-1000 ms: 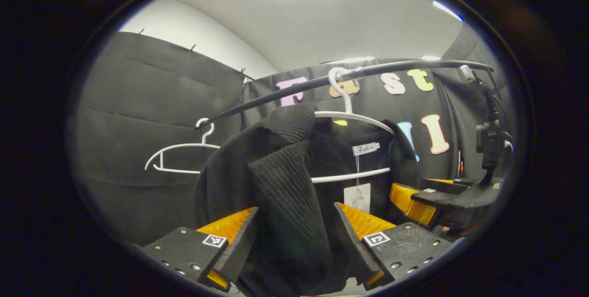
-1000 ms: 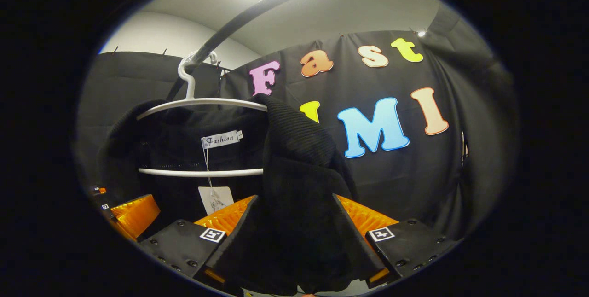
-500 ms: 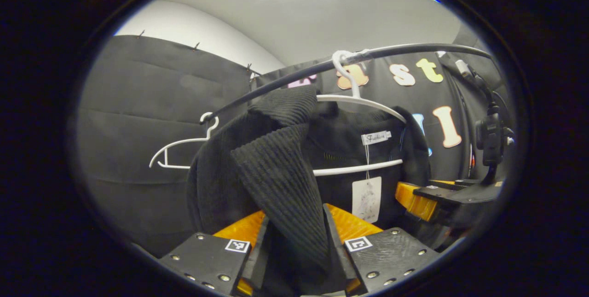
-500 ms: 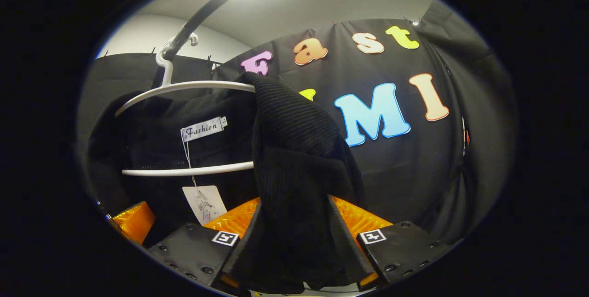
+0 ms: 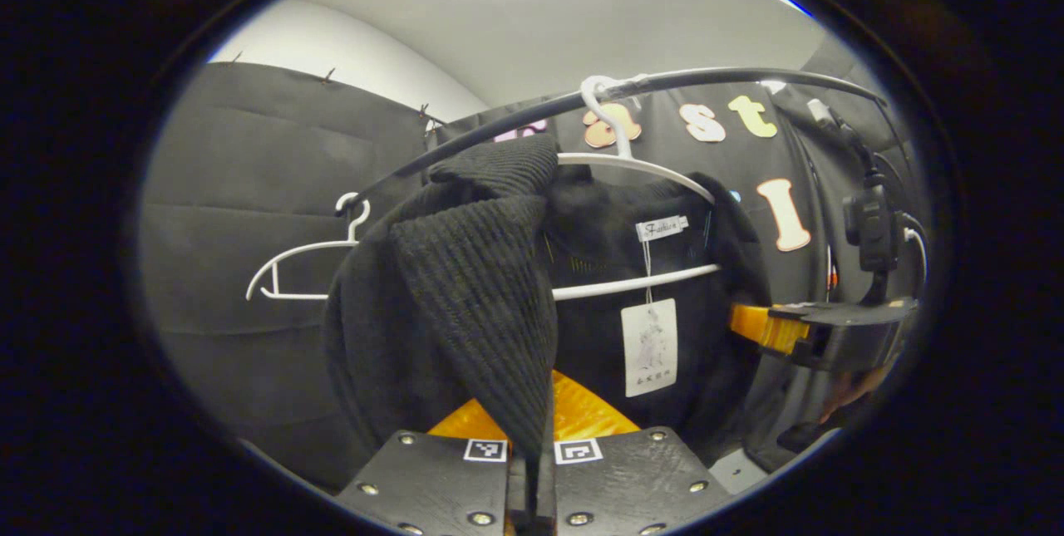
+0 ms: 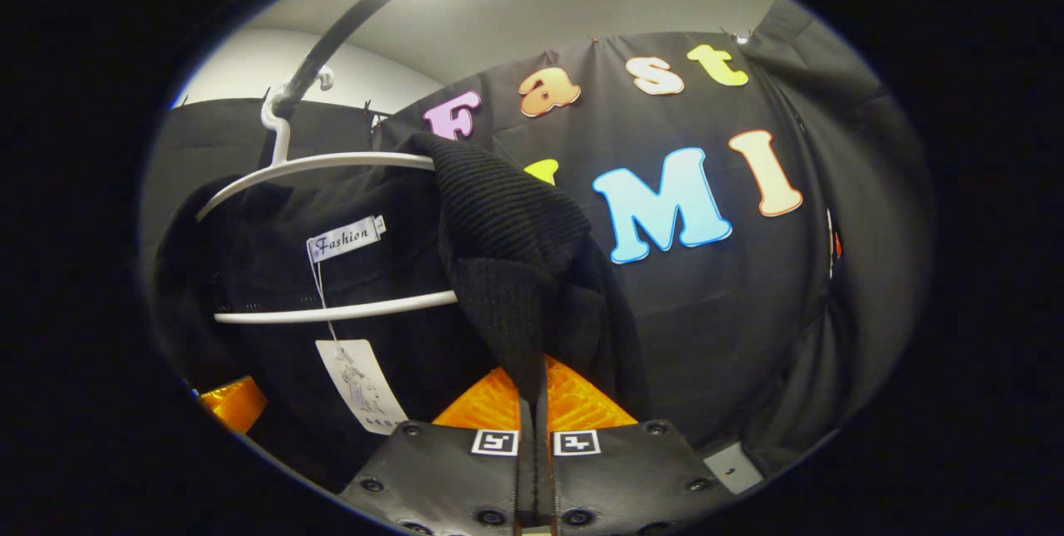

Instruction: Grasp the clothes on the hanger with both hands and then place them into the laundry hamper below.

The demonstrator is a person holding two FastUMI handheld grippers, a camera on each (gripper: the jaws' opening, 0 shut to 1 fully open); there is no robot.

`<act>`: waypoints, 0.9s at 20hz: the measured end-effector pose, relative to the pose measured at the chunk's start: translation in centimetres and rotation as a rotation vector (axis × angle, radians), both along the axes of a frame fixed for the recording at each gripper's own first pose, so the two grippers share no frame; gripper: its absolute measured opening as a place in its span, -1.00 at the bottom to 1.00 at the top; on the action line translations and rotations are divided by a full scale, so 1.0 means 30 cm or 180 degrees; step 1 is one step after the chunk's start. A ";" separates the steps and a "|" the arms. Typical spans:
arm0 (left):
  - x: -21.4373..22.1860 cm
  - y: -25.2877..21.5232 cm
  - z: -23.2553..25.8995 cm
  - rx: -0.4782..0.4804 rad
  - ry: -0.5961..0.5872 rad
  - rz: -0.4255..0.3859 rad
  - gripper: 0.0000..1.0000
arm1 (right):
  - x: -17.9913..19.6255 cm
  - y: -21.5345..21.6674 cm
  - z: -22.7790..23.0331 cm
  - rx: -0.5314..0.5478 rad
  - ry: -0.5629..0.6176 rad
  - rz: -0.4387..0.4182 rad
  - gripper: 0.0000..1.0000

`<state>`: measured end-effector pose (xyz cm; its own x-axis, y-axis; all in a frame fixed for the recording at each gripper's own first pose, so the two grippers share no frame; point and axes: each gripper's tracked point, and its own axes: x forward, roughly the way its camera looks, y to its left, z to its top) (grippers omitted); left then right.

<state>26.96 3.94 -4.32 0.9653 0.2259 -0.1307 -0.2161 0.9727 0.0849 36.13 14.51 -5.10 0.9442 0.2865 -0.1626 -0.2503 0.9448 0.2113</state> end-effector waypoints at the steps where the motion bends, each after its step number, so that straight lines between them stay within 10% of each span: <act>1: -0.024 0.013 0.013 0.0015 -0.0045 0.0071 -0.89 | 0.003 -0.015 0.018 -0.0051 -0.0084 -0.0048 -0.98; 18: -0.209 0.146 0.421 0.0484 -0.0643 0.0158 -0.99 | 0.010 -0.253 0.327 -0.0363 -0.0975 -0.0633 -0.98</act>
<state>20.70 8.32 8.32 0.9557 0.2760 0.1026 -0.2907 0.9398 0.1796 36.43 6.91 4.72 0.9893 0.0892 0.1155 -0.0950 0.9944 0.0458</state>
